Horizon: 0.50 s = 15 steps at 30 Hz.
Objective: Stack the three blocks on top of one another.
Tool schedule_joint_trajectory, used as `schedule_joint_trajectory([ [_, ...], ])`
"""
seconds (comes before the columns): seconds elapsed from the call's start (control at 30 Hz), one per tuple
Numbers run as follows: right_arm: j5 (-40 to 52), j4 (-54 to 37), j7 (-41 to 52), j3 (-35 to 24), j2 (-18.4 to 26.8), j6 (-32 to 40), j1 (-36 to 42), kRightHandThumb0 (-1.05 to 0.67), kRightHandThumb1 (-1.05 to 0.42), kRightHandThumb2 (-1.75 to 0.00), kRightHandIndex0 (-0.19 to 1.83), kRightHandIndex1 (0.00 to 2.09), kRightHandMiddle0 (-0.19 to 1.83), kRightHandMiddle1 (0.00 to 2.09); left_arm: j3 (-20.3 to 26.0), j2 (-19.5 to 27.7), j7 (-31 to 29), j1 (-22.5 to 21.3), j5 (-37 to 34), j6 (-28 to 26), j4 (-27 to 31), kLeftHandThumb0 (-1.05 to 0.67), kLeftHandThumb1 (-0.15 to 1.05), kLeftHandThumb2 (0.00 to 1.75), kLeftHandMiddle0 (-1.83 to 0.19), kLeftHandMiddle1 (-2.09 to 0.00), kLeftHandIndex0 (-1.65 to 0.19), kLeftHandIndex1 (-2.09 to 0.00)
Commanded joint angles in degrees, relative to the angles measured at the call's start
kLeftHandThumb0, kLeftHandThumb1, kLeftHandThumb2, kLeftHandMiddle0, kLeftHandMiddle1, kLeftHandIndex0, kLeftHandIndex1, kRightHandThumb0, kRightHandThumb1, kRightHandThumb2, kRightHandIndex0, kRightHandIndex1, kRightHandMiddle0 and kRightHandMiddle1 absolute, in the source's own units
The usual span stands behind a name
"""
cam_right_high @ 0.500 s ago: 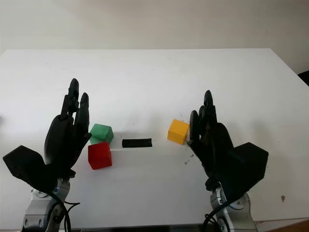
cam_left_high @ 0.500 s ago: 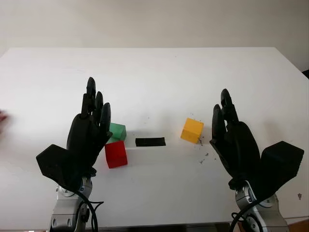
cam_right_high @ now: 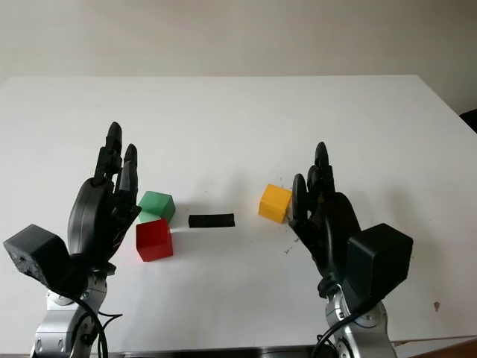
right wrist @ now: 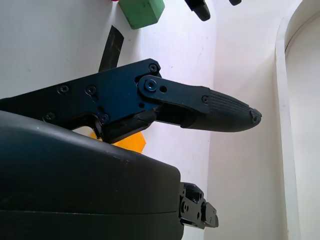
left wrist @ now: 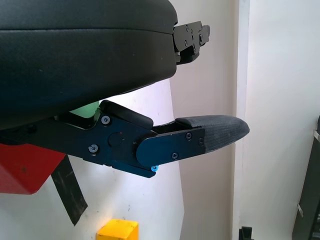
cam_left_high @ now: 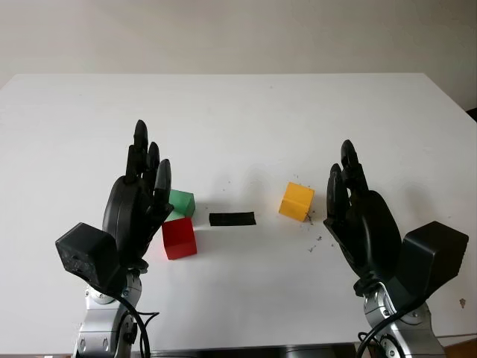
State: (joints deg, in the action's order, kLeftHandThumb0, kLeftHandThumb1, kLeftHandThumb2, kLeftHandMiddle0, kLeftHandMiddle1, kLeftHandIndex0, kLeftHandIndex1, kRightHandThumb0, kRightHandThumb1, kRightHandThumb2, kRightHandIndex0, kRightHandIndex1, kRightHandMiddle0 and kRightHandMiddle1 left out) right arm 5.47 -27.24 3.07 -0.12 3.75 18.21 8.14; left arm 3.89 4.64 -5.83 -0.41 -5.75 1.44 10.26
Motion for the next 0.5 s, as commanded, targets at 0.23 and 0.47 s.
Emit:
schedule_joint_trajectory([
  [0.23, -0.86, -0.08, -0.64, 0.43, -0.69, 0.10, -1.12, -0.79, -1.05, -0.66, -0.19, 0.00, -0.19, 0.00, 3.62, 9.42, -4.42, -3.30, 2.74, 3.91, 1.60, -0.65, 1.05, 0.48, -0.16, -0.11, -0.06, -0.14],
  [0.47, -0.62, 0.10, -0.84, 0.58, -1.37, 0.03, -1.34, -0.79, -1.05, -0.66, -0.19, 0.00, -0.19, 0.00, 6.35, 28.85, -19.67, -11.28, 4.32, 8.51, 0.03, -0.55, 1.02, 0.09, -0.32, -0.05, -0.32, -0.14],
])
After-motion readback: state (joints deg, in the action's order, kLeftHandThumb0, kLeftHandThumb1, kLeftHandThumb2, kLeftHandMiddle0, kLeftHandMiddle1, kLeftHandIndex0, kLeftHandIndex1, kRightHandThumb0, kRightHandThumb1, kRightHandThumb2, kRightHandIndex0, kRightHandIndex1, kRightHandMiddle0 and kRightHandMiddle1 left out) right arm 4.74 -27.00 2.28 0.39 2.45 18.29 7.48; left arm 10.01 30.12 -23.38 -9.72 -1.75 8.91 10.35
